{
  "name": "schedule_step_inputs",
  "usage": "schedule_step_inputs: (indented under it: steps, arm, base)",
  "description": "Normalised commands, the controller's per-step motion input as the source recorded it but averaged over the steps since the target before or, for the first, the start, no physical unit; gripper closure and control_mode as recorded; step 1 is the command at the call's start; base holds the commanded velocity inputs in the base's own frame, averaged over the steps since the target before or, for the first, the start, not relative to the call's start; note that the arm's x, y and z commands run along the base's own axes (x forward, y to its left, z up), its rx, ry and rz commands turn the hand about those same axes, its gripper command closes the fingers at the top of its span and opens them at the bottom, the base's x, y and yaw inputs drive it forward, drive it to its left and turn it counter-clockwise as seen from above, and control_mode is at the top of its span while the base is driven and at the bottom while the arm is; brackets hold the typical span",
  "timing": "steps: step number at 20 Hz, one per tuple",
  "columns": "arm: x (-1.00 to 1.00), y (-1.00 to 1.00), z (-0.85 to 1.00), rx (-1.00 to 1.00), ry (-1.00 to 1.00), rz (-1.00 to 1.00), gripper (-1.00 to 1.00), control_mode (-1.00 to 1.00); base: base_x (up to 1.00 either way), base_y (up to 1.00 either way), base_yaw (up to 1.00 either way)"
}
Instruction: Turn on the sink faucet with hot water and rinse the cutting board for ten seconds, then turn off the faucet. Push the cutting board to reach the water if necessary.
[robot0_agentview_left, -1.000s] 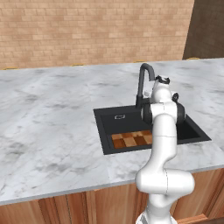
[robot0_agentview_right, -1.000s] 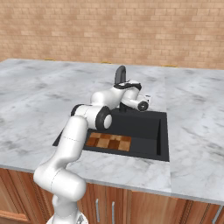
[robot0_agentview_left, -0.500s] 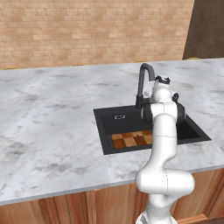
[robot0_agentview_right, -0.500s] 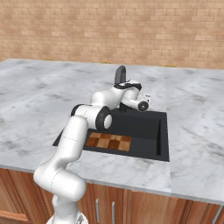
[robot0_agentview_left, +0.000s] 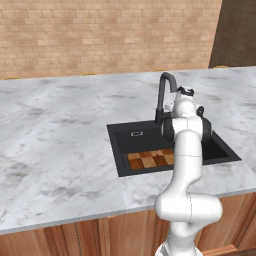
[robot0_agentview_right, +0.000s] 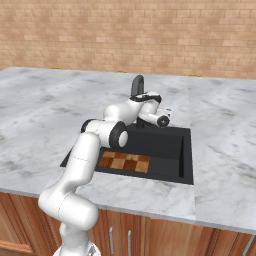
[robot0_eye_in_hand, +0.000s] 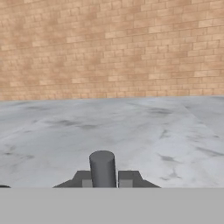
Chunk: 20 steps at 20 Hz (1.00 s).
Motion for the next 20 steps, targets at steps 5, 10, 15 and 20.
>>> schedule_step_inputs:
  steps: [5, 10, 15, 20]
  arm:
    - [0.00, 0.00, 0.00, 0.00, 0.00, 0.00, 1.00, -1.00]
    - [0.00, 0.00, 0.00, 0.00, 0.00, 0.00, 1.00, -1.00]
    - [0.00, -0.10, 0.00, 0.00, 0.00, 0.00, 1.00, -1.00]
    - [0.00, -0.43, -0.01, 0.00, 0.00, 0.00, 1.00, -1.00]
  base:
    - [0.00, 0.00, 0.00]
    - [0.00, 0.00, 0.00]
    - [0.00, 0.00, 0.00]
    - [0.00, 0.00, 0.00]
